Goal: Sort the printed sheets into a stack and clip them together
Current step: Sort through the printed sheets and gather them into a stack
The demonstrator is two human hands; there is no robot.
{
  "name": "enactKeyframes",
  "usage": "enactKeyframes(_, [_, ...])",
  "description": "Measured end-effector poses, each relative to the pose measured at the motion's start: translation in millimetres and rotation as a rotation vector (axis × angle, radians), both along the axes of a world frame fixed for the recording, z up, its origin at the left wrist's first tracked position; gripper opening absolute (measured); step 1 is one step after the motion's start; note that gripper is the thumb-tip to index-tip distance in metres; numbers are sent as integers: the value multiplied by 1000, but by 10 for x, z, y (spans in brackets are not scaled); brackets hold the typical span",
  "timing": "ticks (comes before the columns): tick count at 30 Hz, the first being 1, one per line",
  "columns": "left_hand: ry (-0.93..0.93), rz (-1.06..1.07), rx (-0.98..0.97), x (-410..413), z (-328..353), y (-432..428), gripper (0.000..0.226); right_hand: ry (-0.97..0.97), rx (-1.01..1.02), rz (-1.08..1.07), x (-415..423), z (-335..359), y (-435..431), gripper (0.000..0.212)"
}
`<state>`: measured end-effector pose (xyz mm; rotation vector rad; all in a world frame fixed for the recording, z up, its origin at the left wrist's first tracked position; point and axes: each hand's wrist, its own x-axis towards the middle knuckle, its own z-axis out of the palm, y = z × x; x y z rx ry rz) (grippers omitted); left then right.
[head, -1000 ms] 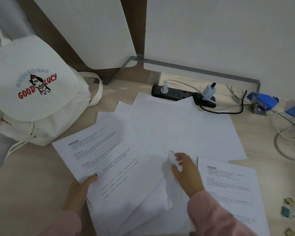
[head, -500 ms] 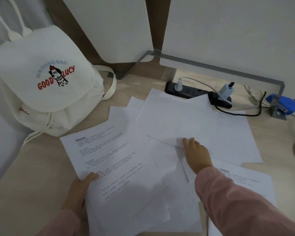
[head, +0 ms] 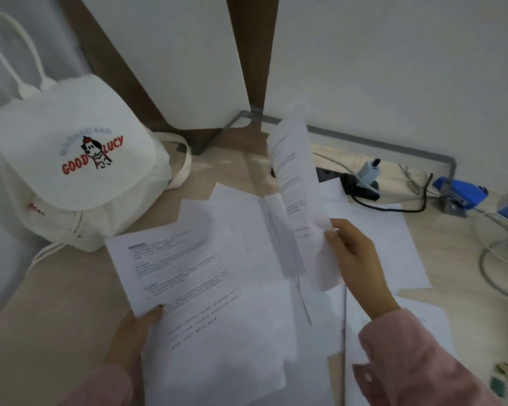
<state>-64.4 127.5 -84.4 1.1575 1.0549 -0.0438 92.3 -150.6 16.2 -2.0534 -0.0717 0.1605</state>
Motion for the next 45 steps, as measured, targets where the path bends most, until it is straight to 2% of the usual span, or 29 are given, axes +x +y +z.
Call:
enactKeyframes(2, [-47, 1, -30, 45, 39, -31, 28, 140, 256, 50, -84, 259, -61, 20])
enactKeyframes(5, [-103, 0, -73, 112, 83, -73, 35, 297, 542, 83, -157, 448, -218, 24])
enactKeyframes(8, [-113, -33, -29, 158, 150, -130, 24, 416, 734, 59, -225, 394, -366, 33])
enactKeyframes(10, [-113, -83, -44, 173, 152, -143, 14, 498, 682, 44, -311, 243, -428, 27])
enactKeyframes(12, [-108, -98, -53, 165, 160, -176, 16, 570, 491, 4, -436, -26, -468, 16])
enactKeyframes(16, [-76, -92, -99, 140, 140, -278, 12, 622, 47, -61, -700, -583, -437, 27])
enactKeyframes(17, [-56, -77, -155, 159, 155, -323, 12, 623, -16, -59, -761, -688, -408, 22])
enactKeyframes(20, [-40, -30, -246, 186, 187, -423, 38, 607, -187, -44, -894, -937, -311, 12])
enactKeyframes(23, [-105, -85, -237, 162, 169, -510, 26, 561, -244, 1, -931, -1003, -216, 12])
enactKeyframes(26, [-95, -277, -80, 103, 136, -532, 44, 560, -181, 141, -902, -951, -118, 16])
enactKeyframes(28, [-89, -330, -28, 144, 244, -554, 44, 527, -103, 121, -844, -911, -103, 23])
enactKeyframes(30, [-132, -353, 12, 227, 422, -572, 44, 475, -42, 53, -747, -860, -116, 42])
enactKeyframes(32, [-196, -446, 34, 274, 615, -551, 59, 488, 41, 34, -627, -772, -140, 63])
enactKeyframes(35, [-299, -597, 36, 360, 894, -511, 48, 569, 254, 62, -466, -542, -182, 81])
enactKeyframes(36, [-349, -634, 29, 392, 989, -508, 51, 586, 343, 79, -429, -451, -202, 80])
enactKeyframes(38, [-439, -651, 51, 454, 1139, -510, 53, 565, 468, 109, -388, -246, -237, 63])
enactKeyframes(40, [-504, -588, 95, 516, 1226, -511, 32, 475, 513, 106, -384, -25, -254, 43])
enactKeyframes(45, [-593, -470, 243, 588, 1341, -573, 37, 222, 576, 36, -430, 360, -295, 27])
